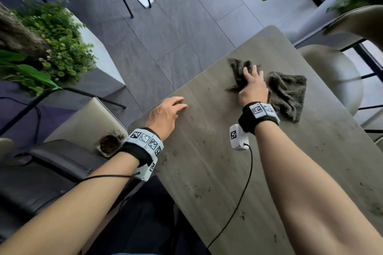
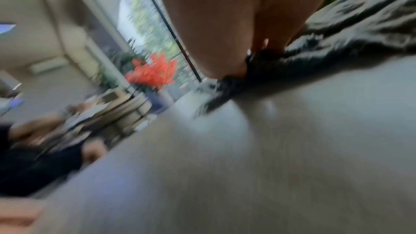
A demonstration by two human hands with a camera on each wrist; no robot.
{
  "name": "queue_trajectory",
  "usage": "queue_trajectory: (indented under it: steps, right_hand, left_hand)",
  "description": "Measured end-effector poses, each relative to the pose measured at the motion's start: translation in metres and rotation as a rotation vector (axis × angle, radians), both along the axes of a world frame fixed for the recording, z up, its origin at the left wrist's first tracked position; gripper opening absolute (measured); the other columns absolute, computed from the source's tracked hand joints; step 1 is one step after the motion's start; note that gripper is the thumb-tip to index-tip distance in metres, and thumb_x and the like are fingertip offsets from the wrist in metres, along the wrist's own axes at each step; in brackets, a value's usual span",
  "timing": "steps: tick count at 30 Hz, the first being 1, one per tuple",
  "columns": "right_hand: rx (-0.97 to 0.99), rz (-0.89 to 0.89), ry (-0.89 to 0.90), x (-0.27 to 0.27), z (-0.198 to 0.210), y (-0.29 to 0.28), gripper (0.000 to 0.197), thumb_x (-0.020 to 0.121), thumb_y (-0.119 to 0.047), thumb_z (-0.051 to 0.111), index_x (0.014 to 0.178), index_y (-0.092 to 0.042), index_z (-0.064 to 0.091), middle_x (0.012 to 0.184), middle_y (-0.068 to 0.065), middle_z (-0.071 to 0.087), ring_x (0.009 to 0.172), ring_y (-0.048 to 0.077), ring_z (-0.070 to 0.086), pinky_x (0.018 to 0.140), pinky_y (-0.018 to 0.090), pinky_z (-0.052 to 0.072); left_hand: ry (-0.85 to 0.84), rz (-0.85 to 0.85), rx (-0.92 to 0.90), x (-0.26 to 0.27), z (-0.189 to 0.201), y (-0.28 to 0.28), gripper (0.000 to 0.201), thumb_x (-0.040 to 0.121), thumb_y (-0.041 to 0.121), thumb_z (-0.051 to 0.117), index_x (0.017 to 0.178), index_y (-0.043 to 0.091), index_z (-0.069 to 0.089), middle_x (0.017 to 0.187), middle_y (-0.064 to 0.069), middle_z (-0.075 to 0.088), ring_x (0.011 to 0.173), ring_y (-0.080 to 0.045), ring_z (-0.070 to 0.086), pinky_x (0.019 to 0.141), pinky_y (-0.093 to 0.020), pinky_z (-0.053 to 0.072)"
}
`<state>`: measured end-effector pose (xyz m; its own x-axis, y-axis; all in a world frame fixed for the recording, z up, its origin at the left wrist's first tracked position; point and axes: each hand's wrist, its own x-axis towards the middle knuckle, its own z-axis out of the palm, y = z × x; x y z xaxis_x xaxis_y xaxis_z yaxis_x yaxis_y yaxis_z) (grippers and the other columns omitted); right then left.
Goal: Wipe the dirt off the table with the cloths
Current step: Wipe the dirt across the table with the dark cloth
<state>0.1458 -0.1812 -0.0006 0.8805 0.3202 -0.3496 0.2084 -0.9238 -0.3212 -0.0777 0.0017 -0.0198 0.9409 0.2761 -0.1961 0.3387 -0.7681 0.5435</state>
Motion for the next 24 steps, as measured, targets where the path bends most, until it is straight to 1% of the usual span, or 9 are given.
queue_trajectory:
  steps: [2, 6, 11, 13, 15, 16, 18, 21, 24]
  right_hand:
    - [0.042, 0.062, -0.051, -0.031, -0.008, 0.009, 0.075, 0.080, 0.008, 0.044, 0.146, -0.027, 0.040, 0.160, -0.002, 0.022, 0.147, 0.025, 0.016, 0.112, 0.044, 0.032]
    - [0.224, 0.213, -0.164, -0.117, -0.023, 0.015, 0.071, 0.069, 0.014, 0.051, 0.133, -0.018, 0.059, 0.149, 0.005, 0.044, 0.140, 0.034, 0.035, 0.112, 0.047, 0.034]
    - [0.254, 0.390, -0.065, -0.196, -0.018, 0.007, 0.060, 0.068, 0.009, 0.063, 0.121, -0.021, 0.068, 0.142, 0.002, 0.053, 0.135, 0.030, 0.044, 0.111, 0.043, 0.038]
    - [0.289, 0.435, -0.013, -0.188, -0.008, 0.003, 0.051, 0.067, 0.005, 0.067, 0.109, -0.024, 0.074, 0.133, 0.000, 0.061, 0.125, 0.027, 0.055, 0.096, 0.043, 0.052]
    - [0.388, 0.401, 0.035, -0.156, 0.011, -0.001, 0.043, 0.068, 0.001, 0.063, 0.099, -0.024, 0.077, 0.121, 0.001, 0.068, 0.110, 0.026, 0.065, 0.081, 0.042, 0.058]
    - [0.429, 0.353, 0.038, -0.133, 0.022, -0.004, 0.041, 0.068, -0.002, 0.058, 0.097, -0.023, 0.078, 0.117, 0.002, 0.070, 0.104, 0.026, 0.067, 0.082, 0.040, 0.057]
    - [0.451, 0.211, -0.029, -0.081, 0.037, -0.014, 0.040, 0.071, -0.002, 0.055, 0.097, -0.020, 0.078, 0.115, 0.004, 0.071, 0.103, 0.024, 0.067, 0.093, 0.035, 0.052]
    - [0.370, -0.012, -0.066, -0.007, 0.032, -0.032, 0.044, 0.076, -0.001, 0.052, 0.107, -0.023, 0.075, 0.126, 0.003, 0.066, 0.117, 0.021, 0.061, 0.107, 0.031, 0.041]
    - [0.212, -0.086, 0.035, 0.004, 0.004, -0.028, 0.048, 0.084, -0.016, 0.052, 0.130, -0.028, 0.060, 0.149, 0.000, 0.044, 0.140, 0.023, 0.037, 0.115, 0.036, 0.031]
  left_hand:
    - [-0.028, -0.002, -0.013, 0.001, -0.002, 0.000, 0.049, 0.081, -0.009, 0.070, 0.124, 0.014, 0.070, 0.138, -0.003, 0.059, 0.128, -0.023, 0.055, 0.105, -0.040, 0.048]
    - [-0.073, -0.037, -0.065, 0.006, -0.003, 0.007, 0.044, 0.080, -0.006, 0.075, 0.119, 0.015, 0.073, 0.134, -0.006, 0.060, 0.125, -0.026, 0.055, 0.109, -0.040, 0.044]
    - [-0.138, 0.023, -0.115, 0.028, -0.001, 0.009, 0.040, 0.081, -0.009, 0.069, 0.114, 0.012, 0.075, 0.125, -0.009, 0.063, 0.115, -0.028, 0.061, 0.105, -0.041, 0.047]
    - [-0.116, 0.012, -0.119, 0.039, 0.001, 0.006, 0.041, 0.083, -0.010, 0.067, 0.117, 0.013, 0.074, 0.129, -0.008, 0.061, 0.120, -0.027, 0.059, 0.107, -0.043, 0.046]
    - [-0.052, -0.042, -0.121, 0.051, 0.003, 0.003, 0.046, 0.083, -0.007, 0.070, 0.123, 0.016, 0.071, 0.141, -0.005, 0.056, 0.134, -0.024, 0.050, 0.114, -0.043, 0.040]
    - [-0.010, -0.079, -0.113, 0.056, 0.004, 0.002, 0.050, 0.083, -0.005, 0.073, 0.126, 0.018, 0.069, 0.148, -0.001, 0.052, 0.142, -0.021, 0.043, 0.118, -0.040, 0.035]
    - [0.053, -0.133, -0.102, 0.065, 0.007, 0.001, 0.056, 0.081, -0.001, 0.077, 0.131, 0.023, 0.067, 0.154, 0.006, 0.046, 0.148, -0.015, 0.032, 0.120, -0.033, 0.029]
    - [0.085, -0.114, -0.166, 0.071, 0.008, 0.004, 0.059, 0.079, 0.001, 0.081, 0.132, 0.022, 0.066, 0.152, 0.007, 0.048, 0.147, -0.014, 0.033, 0.121, -0.035, 0.028]
    - [0.046, -0.094, -0.226, 0.071, 0.006, 0.007, 0.051, 0.087, -0.006, 0.069, 0.131, 0.020, 0.067, 0.147, 0.005, 0.054, 0.145, -0.017, 0.039, 0.120, -0.040, 0.032]
